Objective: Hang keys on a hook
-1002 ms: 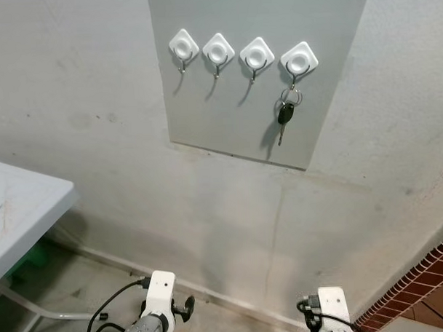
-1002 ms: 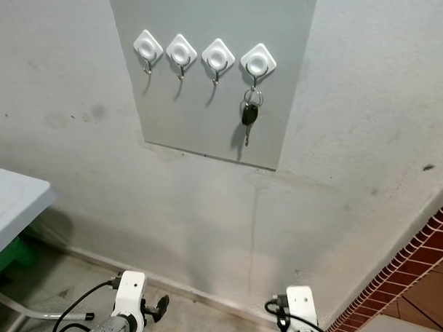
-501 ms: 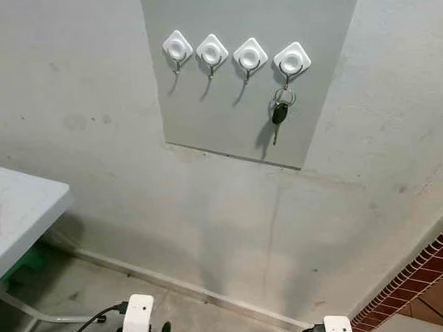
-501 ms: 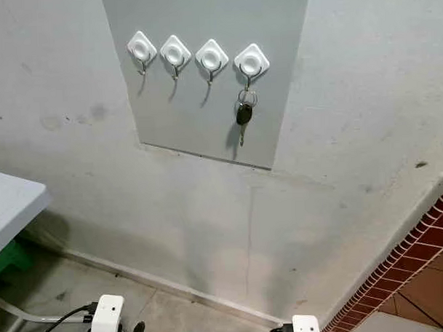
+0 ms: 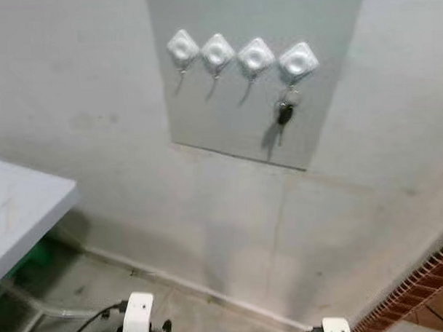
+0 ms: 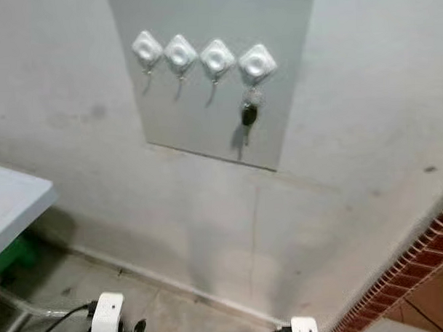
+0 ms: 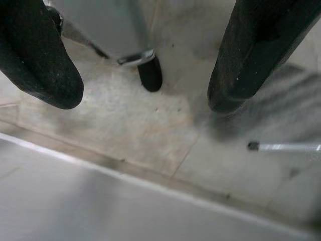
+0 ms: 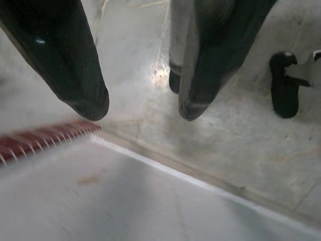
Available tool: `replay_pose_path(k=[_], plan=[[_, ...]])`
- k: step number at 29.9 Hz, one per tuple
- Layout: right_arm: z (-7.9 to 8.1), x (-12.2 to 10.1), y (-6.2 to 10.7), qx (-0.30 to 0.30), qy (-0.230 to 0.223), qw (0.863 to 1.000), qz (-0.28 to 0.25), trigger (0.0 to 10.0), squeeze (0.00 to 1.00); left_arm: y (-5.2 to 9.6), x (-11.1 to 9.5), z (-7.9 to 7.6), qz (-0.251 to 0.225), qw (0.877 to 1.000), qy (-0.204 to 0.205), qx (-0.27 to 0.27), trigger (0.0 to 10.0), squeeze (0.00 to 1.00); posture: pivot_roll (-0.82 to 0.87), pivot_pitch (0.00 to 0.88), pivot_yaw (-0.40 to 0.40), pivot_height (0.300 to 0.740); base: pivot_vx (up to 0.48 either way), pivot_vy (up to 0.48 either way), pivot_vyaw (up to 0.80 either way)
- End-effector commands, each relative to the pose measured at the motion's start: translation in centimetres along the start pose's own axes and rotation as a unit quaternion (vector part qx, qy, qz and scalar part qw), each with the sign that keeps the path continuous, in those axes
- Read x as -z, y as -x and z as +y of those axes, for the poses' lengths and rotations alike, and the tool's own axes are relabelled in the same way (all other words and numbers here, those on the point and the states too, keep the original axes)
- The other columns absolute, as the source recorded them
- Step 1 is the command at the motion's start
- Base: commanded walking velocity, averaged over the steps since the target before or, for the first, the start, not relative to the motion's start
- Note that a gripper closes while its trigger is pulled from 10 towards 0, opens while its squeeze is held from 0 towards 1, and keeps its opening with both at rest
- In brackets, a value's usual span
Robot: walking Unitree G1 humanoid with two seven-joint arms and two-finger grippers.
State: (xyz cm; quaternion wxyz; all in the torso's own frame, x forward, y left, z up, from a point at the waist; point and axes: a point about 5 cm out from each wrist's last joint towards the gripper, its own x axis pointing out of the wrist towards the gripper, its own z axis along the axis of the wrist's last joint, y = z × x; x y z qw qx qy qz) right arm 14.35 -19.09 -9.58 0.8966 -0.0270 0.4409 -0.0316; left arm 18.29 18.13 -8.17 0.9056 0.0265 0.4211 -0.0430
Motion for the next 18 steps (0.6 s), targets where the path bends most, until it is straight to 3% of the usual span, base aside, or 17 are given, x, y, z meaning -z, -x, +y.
replay_pose_path(k=[1, 18], plan=[[0.19, 0.10, -0.02, -0.006, 0.006, 1.000, 0.007, 10.0, 0.00, 0.08, 0.20, 0.13, 0.002, 1.000, -0.004, 0.002, 10.0, 0.00, -0.05, 0.000, 0.012, 0.740, 0.000, 0.000, 0.80], [0.86, -0.12, -0.14, -0.023, 0.014, 1.000, 0.010, 10.0, 0.00, -0.02, -0.05, 0.31, 0.007, 1.000, -0.003, -0.001, 10.0, 0.00, -0.02, 0.000, -0.003, 0.740, 0.000, 0.000, 0.80]])
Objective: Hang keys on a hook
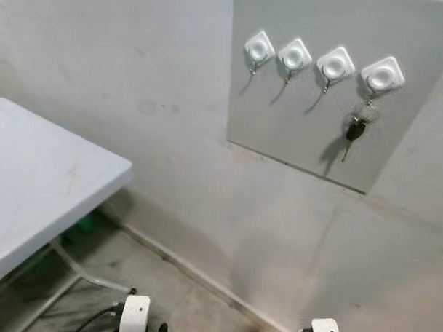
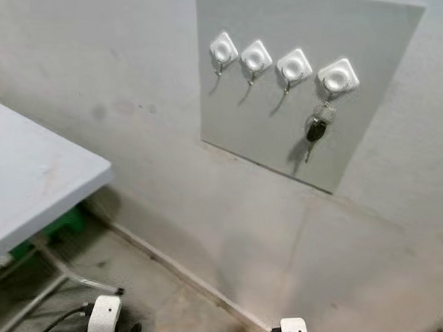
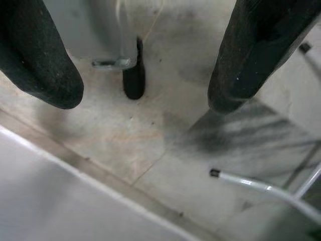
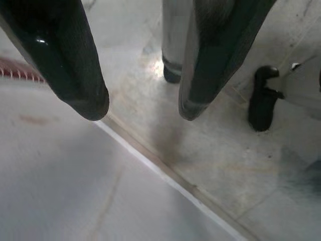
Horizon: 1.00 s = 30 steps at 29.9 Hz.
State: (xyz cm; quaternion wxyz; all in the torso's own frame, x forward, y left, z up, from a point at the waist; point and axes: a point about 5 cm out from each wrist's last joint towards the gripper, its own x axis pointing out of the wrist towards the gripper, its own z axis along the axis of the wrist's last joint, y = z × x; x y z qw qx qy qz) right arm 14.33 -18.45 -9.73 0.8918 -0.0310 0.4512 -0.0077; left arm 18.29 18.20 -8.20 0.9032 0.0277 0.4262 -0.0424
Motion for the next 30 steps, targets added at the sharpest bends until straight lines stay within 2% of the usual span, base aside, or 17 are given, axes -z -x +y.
replay_pose_path(k=[1, 12, 23, 30], plan=[[0.21, -0.26, -0.10, -0.004, -0.001, 1.000, -0.001, 10.0, 0.00, -0.01, -0.11, 0.27, 0.002, 1.000, -0.003, -0.001, 10.0, 0.00, -0.02, 0.000, -0.003, 0.740, 0.000, 0.000, 0.80], [0.23, -0.30, -0.12, -0.005, -0.003, 1.000, -0.001, 10.0, 0.00, -0.10, -0.42, 0.43, 0.002, 1.000, 0.007, -0.007, 10.0, 0.00, -0.01, 0.000, -0.015, 0.740, 0.000, 0.000, 0.80], [-0.01, -0.47, -0.17, -0.006, -0.001, 1.000, -0.001, 10.0, 0.00, -0.25, -0.70, 0.29, 0.005, 0.999, 0.036, -0.013, 10.0, 0.00, 0.00, 0.000, -0.027, 0.740, 0.000, 0.000, 0.80], [-0.10, -0.53, -0.19, -0.006, 0.001, 1.000, -0.001, 10.0, 0.00, -0.34, -0.97, 0.22, 0.003, 0.999, 0.036, -0.013, 10.0, 0.00, 0.00, 0.000, -0.033, 0.740, 0.000, 0.000, 0.80]])
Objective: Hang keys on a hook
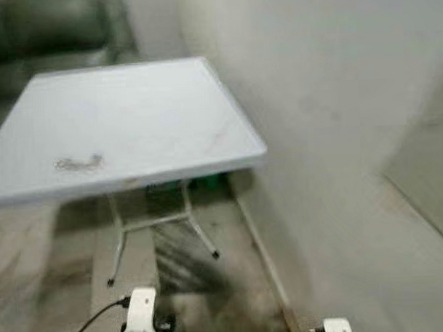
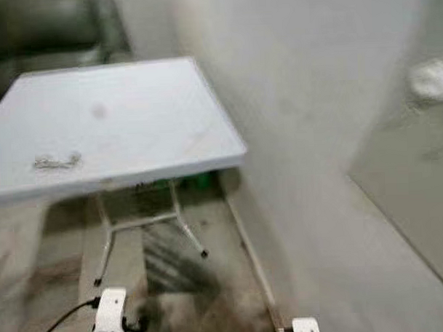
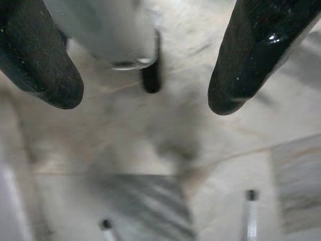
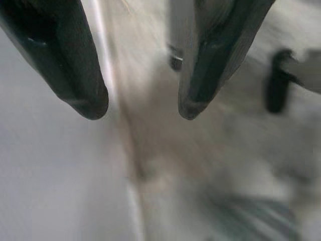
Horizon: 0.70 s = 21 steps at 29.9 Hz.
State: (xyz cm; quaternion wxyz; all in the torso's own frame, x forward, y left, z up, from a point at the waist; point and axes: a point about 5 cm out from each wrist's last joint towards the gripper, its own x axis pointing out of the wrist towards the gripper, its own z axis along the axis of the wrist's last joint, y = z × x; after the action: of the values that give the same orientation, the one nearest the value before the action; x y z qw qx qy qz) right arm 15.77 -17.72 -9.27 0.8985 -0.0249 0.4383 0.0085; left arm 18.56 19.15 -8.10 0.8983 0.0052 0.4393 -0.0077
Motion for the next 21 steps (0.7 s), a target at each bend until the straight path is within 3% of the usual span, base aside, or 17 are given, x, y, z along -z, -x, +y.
replay_pose_path(k=[1, 11, 21], plan=[[-0.78, 0.92, 0.32, 0.011, 0.000, 1.000, 0.014, 10.0, 0.00, -0.26, -0.78, -0.86, -0.010, 1.000, 0.002, 0.009, 10.0, 0.00, 0.00, 0.000, -0.033, 0.740, 0.000, 0.000, 0.80], [-0.91, 0.84, 0.31, 0.012, -0.005, 1.000, 0.013, 10.0, 0.00, -0.34, -0.98, -1.01, -0.010, 1.000, 0.005, 0.009, 10.0, 0.00, 0.00, 0.000, -0.036, 0.740, 0.000, 0.000, 0.80], [-1.16, 0.95, 0.38, 0.018, -0.015, 1.000, 0.012, 10.0, 0.00, -0.39, -1.10, -1.11, -0.008, 1.000, 0.015, 0.009, 10.0, 0.00, 0.00, 0.000, -0.040, 0.740, 0.000, 0.000, 0.04]])
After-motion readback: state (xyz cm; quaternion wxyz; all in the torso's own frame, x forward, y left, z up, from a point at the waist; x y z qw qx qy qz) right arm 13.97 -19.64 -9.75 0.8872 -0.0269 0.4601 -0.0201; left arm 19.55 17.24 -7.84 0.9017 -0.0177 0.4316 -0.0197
